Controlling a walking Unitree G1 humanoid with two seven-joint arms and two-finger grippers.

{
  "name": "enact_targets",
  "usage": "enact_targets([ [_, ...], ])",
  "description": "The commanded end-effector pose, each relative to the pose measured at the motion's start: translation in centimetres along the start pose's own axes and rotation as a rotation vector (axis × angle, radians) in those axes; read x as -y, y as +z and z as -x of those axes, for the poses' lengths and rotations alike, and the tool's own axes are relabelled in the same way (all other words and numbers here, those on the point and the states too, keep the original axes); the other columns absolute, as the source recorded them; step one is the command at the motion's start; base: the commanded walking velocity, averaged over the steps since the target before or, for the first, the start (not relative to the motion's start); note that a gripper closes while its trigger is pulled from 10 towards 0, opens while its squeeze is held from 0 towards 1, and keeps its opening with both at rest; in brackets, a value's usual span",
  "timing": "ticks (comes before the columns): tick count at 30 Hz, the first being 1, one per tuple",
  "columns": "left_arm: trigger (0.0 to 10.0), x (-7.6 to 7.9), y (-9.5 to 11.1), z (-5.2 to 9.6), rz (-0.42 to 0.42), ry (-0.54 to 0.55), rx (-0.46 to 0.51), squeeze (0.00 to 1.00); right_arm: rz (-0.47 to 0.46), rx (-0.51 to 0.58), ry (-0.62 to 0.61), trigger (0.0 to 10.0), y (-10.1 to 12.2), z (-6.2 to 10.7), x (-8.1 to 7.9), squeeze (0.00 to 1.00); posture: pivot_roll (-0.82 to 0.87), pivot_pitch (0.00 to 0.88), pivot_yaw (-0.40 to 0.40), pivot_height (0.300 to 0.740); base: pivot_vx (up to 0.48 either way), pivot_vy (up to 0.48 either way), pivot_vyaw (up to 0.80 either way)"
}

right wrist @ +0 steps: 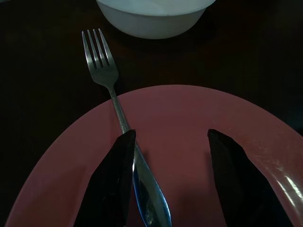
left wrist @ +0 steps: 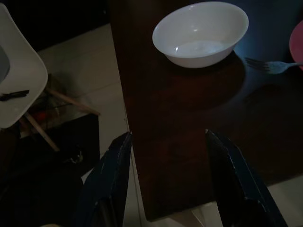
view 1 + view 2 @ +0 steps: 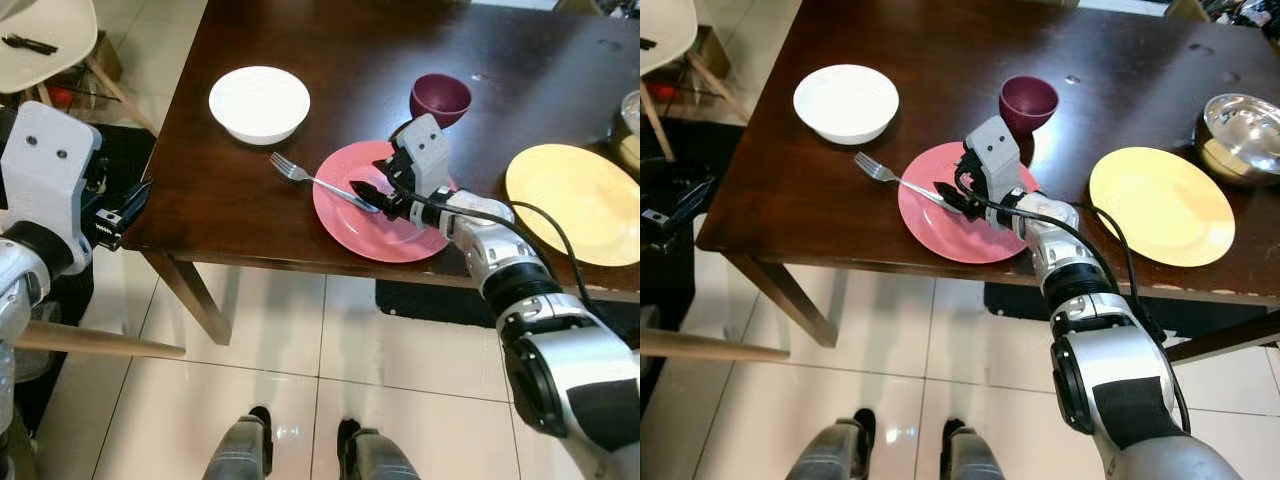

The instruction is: Setting the table

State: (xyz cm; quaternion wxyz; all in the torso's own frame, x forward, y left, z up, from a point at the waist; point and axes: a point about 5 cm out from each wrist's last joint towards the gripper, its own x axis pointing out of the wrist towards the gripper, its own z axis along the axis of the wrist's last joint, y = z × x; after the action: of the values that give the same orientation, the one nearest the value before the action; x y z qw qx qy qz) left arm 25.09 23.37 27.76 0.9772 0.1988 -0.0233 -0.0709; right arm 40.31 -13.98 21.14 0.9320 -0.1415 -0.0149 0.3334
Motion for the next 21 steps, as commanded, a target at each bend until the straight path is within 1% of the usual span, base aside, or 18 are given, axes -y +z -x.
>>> enact_targets([
  [1, 10.0, -0.1, 0.0, 0.7, -0.009, -0.002, -0.013, 0.00, -0.013, -0.014, 0.024, 10.0, -0.3, 0.1, 0.0, 0.00, 0.29, 0.263, 0.049, 0.740, 0.000, 0.000, 0.00],
  [2, 10.0, -0.1, 0.0, 0.8, -0.011, -0.001, -0.015, 0.00, -0.021, -0.016, 0.037, 10.0, -0.4, 0.0, -0.1, 0.00, 0.30, 0.263, 0.049, 0.740, 0.000, 0.000, 0.00],
  [7, 10.0, -0.4, 0.2, 1.3, -0.015, -0.001, -0.030, 0.00, 0.012, -0.059, 0.052, 10.0, -1.0, -0.1, -0.6, 0.00, 0.31, 0.270, 0.047, 0.740, 0.000, 0.000, 0.00],
  [11, 10.0, -0.5, 0.2, 1.4, -0.018, 0.003, -0.040, 0.00, 0.026, -0.103, 0.093, 10.0, -1.7, -0.2, -1.1, 0.00, 0.31, 0.271, 0.046, 0.740, 0.000, 0.000, 0.00],
  [14, 10.0, -0.5, 0.2, 1.5, -0.016, 0.002, -0.044, 0.00, 0.037, -0.147, 0.128, 10.0, -2.3, -0.2, -1.5, 0.00, 0.32, 0.275, 0.044, 0.740, 0.000, 0.000, 0.00],
  [17, 10.0, -0.4, 0.2, 1.6, -0.014, 0.002, -0.049, 0.00, 0.045, -0.215, 0.157, 10.0, -3.2, -0.1, -1.8, 0.00, 0.31, 0.274, 0.041, 0.740, 0.000, 0.000, 0.00],
  [19, 10.0, -0.4, 0.2, 1.6, -0.011, 0.002, -0.050, 0.00, 0.041, -0.229, 0.162, 10.0, -3.4, 0.0, -1.9, 0.00, 0.31, 0.273, 0.041, 0.740, 0.000, 0.000, 0.00],
  [20, 10.0, -0.3, 0.2, 1.5, -0.010, 0.002, -0.050, 0.00, 0.026, -0.239, 0.167, 0.7, -3.5, 0.0, -1.9, 0.00, 0.31, 0.272, 0.041, 0.740, 0.000, 0.000, 0.00],
  [21, 10.0, -0.3, 0.2, 1.5, -0.009, 0.002, -0.051, 0.00, 0.016, -0.245, 0.170, 0.7, -3.6, 0.1, -1.9, 0.00, 0.31, 0.272, 0.041, 0.740, 0.000, 0.000, 0.00],
])
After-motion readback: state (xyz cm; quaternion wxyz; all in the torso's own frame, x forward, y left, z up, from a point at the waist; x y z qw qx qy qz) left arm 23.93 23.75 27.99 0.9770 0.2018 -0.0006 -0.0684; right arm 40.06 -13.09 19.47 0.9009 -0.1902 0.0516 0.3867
